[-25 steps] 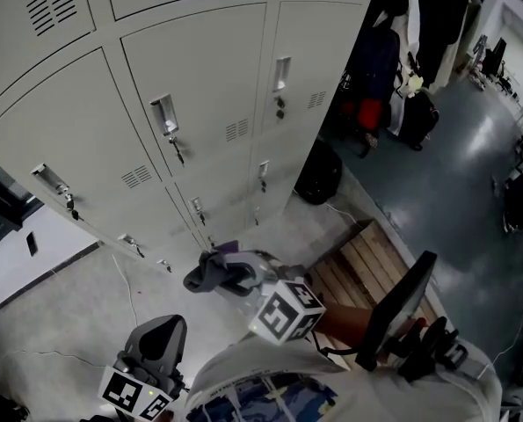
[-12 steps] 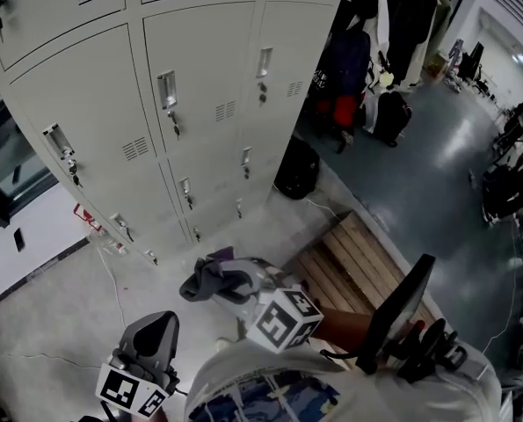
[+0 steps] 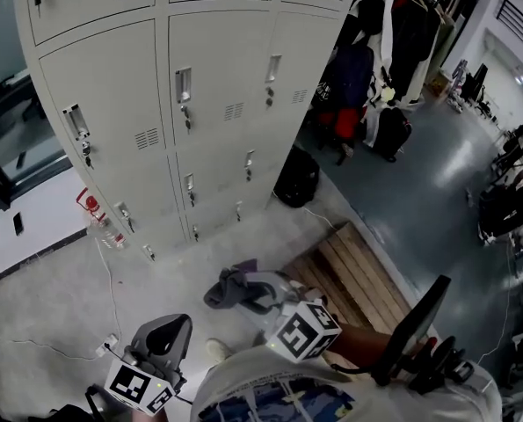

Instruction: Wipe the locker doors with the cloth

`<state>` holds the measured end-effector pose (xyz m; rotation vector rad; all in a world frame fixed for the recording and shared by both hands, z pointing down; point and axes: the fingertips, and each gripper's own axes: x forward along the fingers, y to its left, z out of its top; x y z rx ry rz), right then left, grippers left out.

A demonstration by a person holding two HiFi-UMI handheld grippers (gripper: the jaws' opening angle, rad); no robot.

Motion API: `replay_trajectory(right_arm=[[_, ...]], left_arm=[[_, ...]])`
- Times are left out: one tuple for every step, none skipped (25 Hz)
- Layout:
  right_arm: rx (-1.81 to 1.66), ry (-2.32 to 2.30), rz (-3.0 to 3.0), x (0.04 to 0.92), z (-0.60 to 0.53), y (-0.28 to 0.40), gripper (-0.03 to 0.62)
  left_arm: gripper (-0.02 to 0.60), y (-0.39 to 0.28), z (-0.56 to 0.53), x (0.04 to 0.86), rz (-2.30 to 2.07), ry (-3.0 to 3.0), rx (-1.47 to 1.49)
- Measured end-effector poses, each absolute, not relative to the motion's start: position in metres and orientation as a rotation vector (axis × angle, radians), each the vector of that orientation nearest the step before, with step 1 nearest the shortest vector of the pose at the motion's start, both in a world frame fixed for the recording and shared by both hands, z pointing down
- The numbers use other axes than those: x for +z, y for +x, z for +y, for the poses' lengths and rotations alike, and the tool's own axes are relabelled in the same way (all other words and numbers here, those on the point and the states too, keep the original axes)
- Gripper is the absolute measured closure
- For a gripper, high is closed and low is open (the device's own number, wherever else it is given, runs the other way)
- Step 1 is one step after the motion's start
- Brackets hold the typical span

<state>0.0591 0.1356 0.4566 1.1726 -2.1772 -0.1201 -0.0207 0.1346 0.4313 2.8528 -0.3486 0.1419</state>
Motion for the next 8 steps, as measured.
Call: replay_trajectory(right_arm=[[-0.125, 1.174, -2.179, 0.456, 0.140, 0.061, 0.480], [-0.127, 1.176, -2.180, 0.456, 0.145, 0.063, 0.480], [-0.127, 1.181, -2.181, 0.457, 0.151, 0.066, 0.480], [-0.125, 1.187, -2.180, 0.457, 0.158, 0.071, 0.482], [-0.122, 1.193, -2.176, 0.457, 0.166, 0.076, 0.482], [-0.119, 1.199, -2.169, 0.456, 0.174, 0.082, 0.482], [-0.114, 1.205, -2.162, 0.456, 0.183, 0.089, 0.482], [-0.109, 1.212, -2.155, 0.455, 0.191, 0.095, 0.482]], left_arm=[[0.580, -0.021, 0.137, 0.433, -0.356, 2.852, 0.147], [0.580, -0.019, 0.141, 0.435, -0.362, 2.851, 0.155], [0.580, -0.016, 0.145, 0.438, -0.365, 2.850, 0.166], [0.580, -0.012, 0.149, 0.440, -0.364, 2.850, 0.178], [0.580, -0.005, 0.155, 0.442, -0.356, 2.850, 0.188], [0.580, 0.003, 0.161, 0.443, -0.343, 2.851, 0.193], [0.580, 0.012, 0.167, 0.443, -0.326, 2.853, 0.195], [0.580, 0.021, 0.173, 0.443, -0.307, 2.854, 0.195]])
